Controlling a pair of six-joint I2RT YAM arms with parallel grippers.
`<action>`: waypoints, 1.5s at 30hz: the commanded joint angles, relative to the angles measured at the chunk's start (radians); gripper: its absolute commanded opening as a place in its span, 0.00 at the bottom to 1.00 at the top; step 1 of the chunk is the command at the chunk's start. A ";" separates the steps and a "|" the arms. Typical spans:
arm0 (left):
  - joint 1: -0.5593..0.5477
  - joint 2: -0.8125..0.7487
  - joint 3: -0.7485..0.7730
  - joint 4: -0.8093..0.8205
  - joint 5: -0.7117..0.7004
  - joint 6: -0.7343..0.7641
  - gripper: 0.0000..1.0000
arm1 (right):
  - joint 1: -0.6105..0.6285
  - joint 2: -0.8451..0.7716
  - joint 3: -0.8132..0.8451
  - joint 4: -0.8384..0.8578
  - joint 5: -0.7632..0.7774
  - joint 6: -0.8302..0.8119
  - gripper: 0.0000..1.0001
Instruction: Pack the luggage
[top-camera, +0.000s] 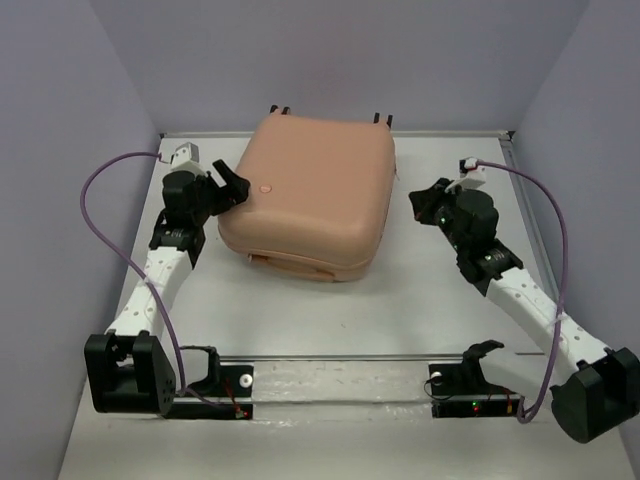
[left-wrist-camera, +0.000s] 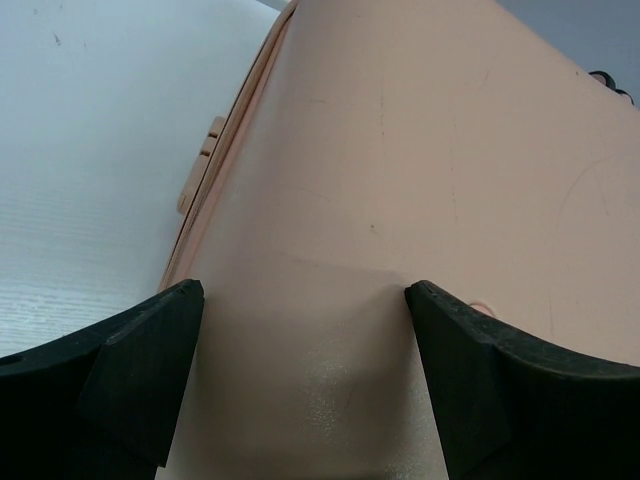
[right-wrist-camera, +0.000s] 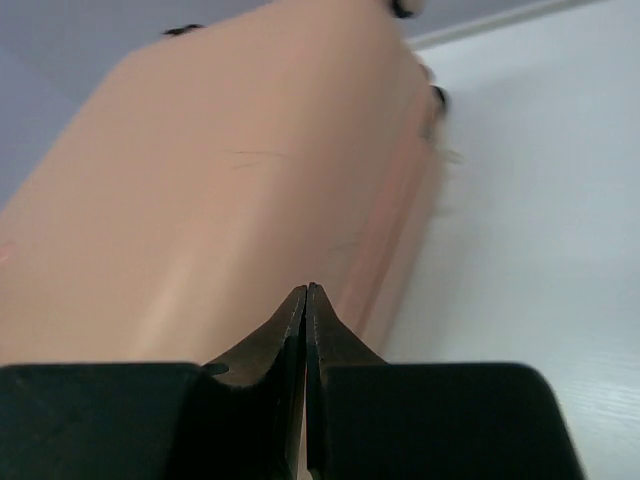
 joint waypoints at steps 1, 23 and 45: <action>-0.145 -0.045 -0.068 -0.088 0.028 -0.074 0.93 | -0.227 0.088 -0.026 -0.074 -0.124 0.039 0.07; -0.987 -0.020 -0.183 0.211 -0.330 -0.272 0.93 | -0.273 1.065 0.868 -0.192 -0.867 -0.133 0.52; -0.185 0.007 0.294 0.010 -0.100 -0.226 0.97 | -0.403 0.604 0.706 -0.296 -0.535 -0.199 1.00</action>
